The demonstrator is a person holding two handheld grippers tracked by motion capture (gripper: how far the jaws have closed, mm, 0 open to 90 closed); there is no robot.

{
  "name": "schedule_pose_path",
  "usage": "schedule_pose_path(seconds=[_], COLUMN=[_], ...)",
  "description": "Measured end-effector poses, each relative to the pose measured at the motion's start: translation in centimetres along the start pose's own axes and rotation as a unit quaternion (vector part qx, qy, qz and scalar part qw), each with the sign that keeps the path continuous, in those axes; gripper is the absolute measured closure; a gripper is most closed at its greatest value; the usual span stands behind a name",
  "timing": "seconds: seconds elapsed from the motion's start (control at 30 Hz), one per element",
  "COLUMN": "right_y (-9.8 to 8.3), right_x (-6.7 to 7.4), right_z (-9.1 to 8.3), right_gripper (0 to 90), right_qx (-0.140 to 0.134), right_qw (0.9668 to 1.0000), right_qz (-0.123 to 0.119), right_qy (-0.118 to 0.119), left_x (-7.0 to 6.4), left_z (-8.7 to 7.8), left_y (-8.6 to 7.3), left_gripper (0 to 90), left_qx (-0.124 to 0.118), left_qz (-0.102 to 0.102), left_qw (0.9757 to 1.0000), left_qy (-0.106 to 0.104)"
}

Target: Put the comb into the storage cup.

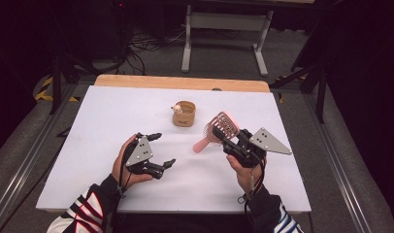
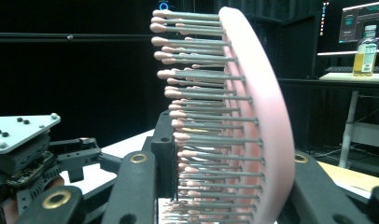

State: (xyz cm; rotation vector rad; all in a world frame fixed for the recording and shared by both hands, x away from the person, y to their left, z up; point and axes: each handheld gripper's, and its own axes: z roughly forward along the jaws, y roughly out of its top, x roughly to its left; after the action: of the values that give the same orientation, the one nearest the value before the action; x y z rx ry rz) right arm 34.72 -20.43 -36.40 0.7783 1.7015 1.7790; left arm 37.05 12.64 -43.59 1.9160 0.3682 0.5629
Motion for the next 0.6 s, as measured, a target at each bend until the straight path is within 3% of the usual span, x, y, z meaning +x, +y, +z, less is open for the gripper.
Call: schedule_pose_path(seconds=[0.6], right_y=[0.4], right_x=[-0.6], right_z=[-0.3], right_gripper=[63.5], right_qx=[-0.007], right_qw=[0.9999], right_qz=[-0.002], right_qy=[-0.009], left_x=[1.1], left_z=[-4.2], left_y=[-2.3], left_gripper=[6.1], left_qx=[0.016], left_qz=[-0.009], left_qw=[0.9996], left_qy=[0.02])
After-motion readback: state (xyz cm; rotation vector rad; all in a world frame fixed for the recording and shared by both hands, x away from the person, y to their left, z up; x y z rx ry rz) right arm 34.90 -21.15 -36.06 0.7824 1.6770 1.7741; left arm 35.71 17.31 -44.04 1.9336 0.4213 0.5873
